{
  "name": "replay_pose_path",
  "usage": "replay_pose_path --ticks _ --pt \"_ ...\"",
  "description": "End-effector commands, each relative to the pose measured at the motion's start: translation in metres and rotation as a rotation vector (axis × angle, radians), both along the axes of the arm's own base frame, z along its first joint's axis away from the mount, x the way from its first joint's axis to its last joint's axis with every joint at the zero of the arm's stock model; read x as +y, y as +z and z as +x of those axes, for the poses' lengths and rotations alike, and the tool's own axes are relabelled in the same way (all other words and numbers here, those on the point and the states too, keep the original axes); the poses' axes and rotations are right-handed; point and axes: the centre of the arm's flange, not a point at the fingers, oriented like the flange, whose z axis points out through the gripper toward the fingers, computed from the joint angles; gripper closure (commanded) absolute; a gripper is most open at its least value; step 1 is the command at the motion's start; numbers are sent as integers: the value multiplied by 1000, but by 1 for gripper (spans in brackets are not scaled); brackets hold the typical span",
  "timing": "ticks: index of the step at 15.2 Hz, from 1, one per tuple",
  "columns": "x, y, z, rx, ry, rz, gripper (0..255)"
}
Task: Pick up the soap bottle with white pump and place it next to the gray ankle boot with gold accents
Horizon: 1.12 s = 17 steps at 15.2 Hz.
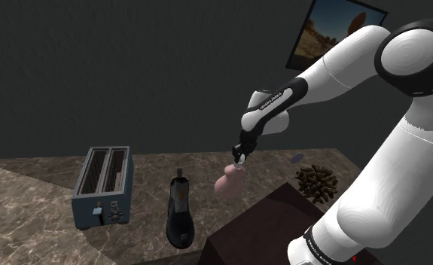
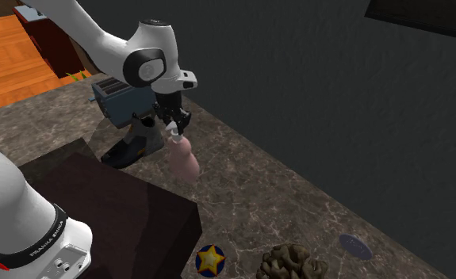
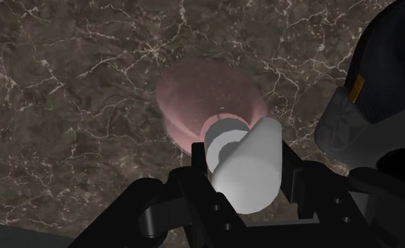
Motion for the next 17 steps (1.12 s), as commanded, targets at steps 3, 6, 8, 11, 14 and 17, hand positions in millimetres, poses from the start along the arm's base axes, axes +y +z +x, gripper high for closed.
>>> replay_pose_path --ticks 3,6,8,11,14,17 --pt "0 -4 -1 -2 0 0 255" --pt "0 -4 -1 -2 0 0 255" --pt "0 -4 -1 -2 0 0 255" --pt "0 -5 -1 -2 0 0 0" --pt "0 -4 -1 -2 0 0 0" --pt "-1 35 0 -2 0 0 0"
